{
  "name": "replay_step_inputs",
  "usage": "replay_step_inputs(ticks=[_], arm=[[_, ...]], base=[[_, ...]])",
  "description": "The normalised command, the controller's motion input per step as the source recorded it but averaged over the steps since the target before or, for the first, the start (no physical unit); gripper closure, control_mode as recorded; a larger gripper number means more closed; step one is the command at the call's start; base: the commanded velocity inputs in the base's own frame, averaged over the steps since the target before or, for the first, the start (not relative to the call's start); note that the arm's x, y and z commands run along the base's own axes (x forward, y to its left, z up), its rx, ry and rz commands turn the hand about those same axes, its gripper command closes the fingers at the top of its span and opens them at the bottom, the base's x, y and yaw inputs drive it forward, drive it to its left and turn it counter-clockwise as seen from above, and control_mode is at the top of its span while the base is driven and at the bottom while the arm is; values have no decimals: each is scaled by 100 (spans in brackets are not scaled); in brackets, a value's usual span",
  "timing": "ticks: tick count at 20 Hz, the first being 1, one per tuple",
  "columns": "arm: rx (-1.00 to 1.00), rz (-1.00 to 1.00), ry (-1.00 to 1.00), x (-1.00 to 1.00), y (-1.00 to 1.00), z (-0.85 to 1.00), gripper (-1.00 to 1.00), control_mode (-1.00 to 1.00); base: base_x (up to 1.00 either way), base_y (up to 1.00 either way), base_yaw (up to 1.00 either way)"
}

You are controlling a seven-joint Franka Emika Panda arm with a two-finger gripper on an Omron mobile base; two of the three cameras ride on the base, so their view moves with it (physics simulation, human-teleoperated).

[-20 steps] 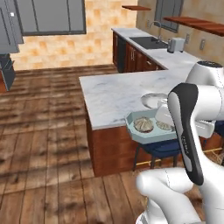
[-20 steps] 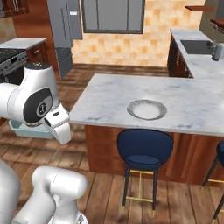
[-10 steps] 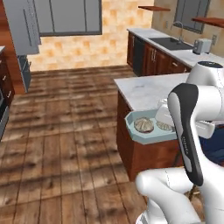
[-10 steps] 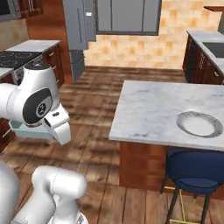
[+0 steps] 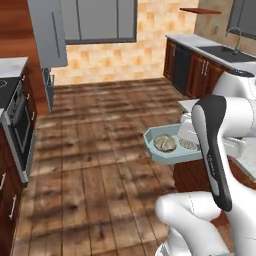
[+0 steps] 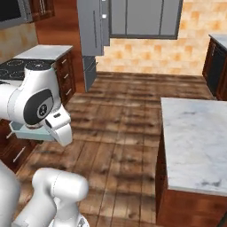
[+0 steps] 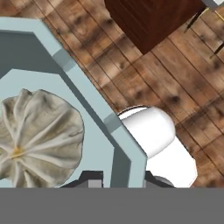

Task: Place two dumplings into each of the tupperware containers and then place the containers in the fridge.

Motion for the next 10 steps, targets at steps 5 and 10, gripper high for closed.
replay_step_inputs(ticks=[5,10], arm=[[0,0,0,0,0,0,100,100],[0,0,0,0,0,0,100,100]], base=[[100,68,-13],[100,32,-12]])
